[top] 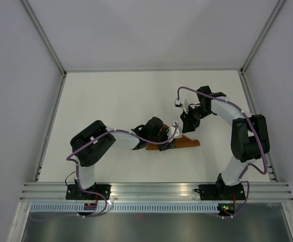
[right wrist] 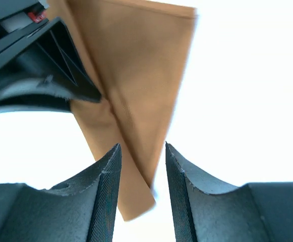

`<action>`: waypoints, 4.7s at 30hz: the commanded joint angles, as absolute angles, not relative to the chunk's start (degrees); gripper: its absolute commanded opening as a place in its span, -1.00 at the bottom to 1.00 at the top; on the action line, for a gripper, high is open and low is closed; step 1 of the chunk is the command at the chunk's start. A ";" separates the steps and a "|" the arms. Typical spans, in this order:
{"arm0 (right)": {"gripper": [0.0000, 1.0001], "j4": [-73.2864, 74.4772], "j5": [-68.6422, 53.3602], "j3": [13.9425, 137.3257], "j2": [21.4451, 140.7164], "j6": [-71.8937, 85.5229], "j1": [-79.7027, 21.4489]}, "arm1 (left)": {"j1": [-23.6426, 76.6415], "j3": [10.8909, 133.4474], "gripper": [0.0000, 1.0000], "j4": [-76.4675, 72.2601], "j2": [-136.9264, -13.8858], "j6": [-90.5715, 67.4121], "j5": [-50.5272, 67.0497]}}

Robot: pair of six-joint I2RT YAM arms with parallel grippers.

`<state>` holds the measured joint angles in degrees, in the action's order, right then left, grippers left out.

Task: Fold the napkin, place the utensils inside, and roll it up
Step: Roll the napkin with the utensil

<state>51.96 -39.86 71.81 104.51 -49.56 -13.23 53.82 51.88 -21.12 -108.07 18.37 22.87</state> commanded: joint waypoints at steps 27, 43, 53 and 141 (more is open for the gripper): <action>0.16 16.52 -25.75 34.54 73.04 -51.24 -31.19 | 43.86 66.27 -0.95 8.88 -128.14 4.22 52.47; -0.32 17.14 -22.33 34.10 79.71 -51.50 -36.47 | 43.77 68.64 -0.78 10.46 -129.20 3.25 48.78; -0.96 26.08 -23.54 38.23 83.23 -53.78 -35.60 | 42.37 68.47 -0.35 8.18 -121.66 0.62 42.28; 0.01 48.02 -37.97 74.10 109.35 -48.00 -15.82 | 59.59 50.71 -0.95 -9.23 -112.06 16.44 17.13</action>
<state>60.64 -40.91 75.46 114.72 -53.21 -17.93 60.20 51.83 -21.93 -107.68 22.31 9.72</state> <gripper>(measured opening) 0.501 0.122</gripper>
